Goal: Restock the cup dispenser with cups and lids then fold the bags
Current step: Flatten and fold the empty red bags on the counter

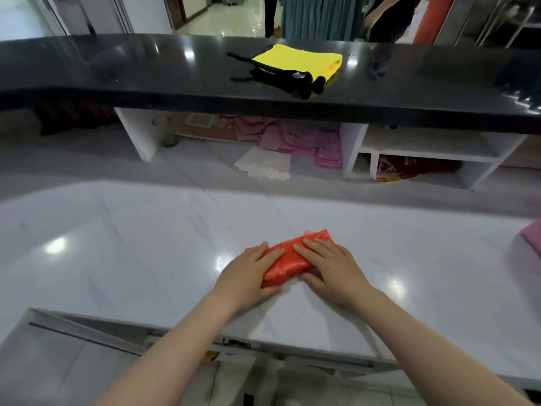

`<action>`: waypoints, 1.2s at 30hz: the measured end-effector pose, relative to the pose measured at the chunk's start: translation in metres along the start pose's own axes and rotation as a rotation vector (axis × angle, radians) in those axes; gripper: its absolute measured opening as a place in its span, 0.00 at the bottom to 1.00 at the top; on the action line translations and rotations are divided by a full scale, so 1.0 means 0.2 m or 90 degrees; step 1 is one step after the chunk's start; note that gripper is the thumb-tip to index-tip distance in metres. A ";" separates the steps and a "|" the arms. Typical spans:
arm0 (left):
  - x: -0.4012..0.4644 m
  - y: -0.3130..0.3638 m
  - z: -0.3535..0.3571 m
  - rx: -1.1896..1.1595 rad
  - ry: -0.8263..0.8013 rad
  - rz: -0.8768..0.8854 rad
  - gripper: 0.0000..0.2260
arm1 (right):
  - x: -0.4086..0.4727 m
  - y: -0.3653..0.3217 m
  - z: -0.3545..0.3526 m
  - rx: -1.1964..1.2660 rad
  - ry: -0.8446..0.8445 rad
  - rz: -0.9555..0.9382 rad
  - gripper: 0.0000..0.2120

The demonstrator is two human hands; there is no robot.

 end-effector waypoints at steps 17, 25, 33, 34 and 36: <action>-0.01 -0.11 -0.10 -0.167 -0.035 -0.034 0.27 | 0.05 -0.09 -0.09 -0.002 0.064 0.147 0.12; -0.03 -0.10 -0.21 -0.405 0.042 0.006 0.12 | -0.26 -0.15 -0.14 0.227 0.157 0.290 0.09; -0.01 0.22 -0.33 -0.557 0.002 0.120 0.10 | -0.84 -0.15 -0.22 0.469 0.572 0.440 0.29; -0.02 0.27 -0.34 -0.594 -0.016 0.126 0.10 | -0.92 -0.14 -0.22 0.522 0.610 0.456 0.28; -0.06 0.39 -0.36 -0.644 -0.058 0.151 0.10 | -1.07 -0.14 -0.23 0.588 0.666 0.478 0.26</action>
Point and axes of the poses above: each hand's wrist, its own x-axis towards the middle knuckle, its own z-axis out of the palm, y = z × x, the point moved 4 cm from there along x, towards the middle knuckle, and after that the axes turned 10 degrees about x, right-handed, at the moved point
